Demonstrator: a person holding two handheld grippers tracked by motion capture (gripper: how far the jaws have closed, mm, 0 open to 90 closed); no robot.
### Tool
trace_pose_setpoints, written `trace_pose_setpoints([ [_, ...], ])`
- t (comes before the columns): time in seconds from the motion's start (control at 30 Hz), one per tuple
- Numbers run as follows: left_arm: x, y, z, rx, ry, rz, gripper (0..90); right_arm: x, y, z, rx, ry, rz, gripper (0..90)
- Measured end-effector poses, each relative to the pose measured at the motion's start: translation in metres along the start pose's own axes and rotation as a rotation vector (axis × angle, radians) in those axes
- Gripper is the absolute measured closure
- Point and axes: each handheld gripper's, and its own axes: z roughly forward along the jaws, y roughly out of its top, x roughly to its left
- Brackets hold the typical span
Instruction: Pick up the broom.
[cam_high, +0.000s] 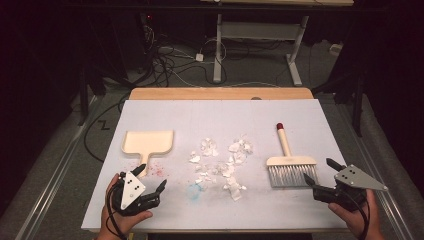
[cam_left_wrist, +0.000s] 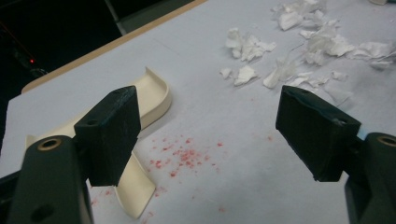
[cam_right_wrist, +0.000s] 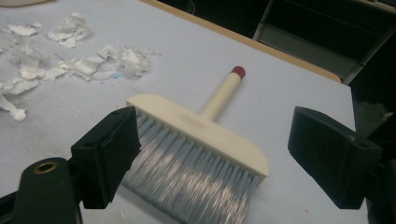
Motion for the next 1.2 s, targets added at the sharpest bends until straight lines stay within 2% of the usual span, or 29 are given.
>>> trace_pose_setpoints([
  [0.13,-0.001,-0.005,0.004,0.034,-0.007,-0.006,21.3,-0.003,0.001,0.000,-0.005,-0.011,0.010,17.5],
  [0.37,-0.004,-0.007,0.001,0.042,0.001,0.000,21.3,-0.004,0.004,0.007,0.017,-0.020,0.011,17.4],
  [0.53,-0.006,-0.007,0.003,0.053,-0.012,-0.003,21.3,-0.006,0.009,0.020,0.079,0.013,0.033,17.9],
  [0.63,-0.008,-0.007,0.006,0.064,-0.025,0.016,21.3,-0.009,0.015,0.023,0.068,0.019,0.037,17.6],
  [0.73,-0.009,-0.006,0.007,0.071,-0.031,0.024,21.3,-0.014,0.026,0.037,0.084,0.035,0.052,18.8],
  [0.8,-0.009,-0.007,0.008,0.076,-0.039,0.024,21.3,-0.016,0.031,0.047,0.128,0.020,0.068,24.7],
  [0.87,-0.009,-0.007,0.010,0.085,-0.047,0.023,21.4,-0.018,0.034,0.056,0.147,0.034,0.080,26.3],
  [0.93,-0.009,-0.007,0.010,0.097,-0.049,0.032,21.2,-0.021,0.039,0.068,0.187,0.021,0.086,27.6],
  [1.03,-0.012,-0.007,0.011,0.103,-0.054,0.045,21.2,-0.028,0.048,0.090,0.257,0.036,0.115,29.7],
  [1.1,-0.014,-0.005,0.012,0.105,-0.058,0.076,21.2,-0.032,0.053,0.107,0.323,0.054,0.140,32.7],
  [1.2,-0.015,-0.004,0.013,0.105,-0.062,0.084,21.2,-0.033,0.057,0.132,0.409,0.070,0.157,33.8],
])
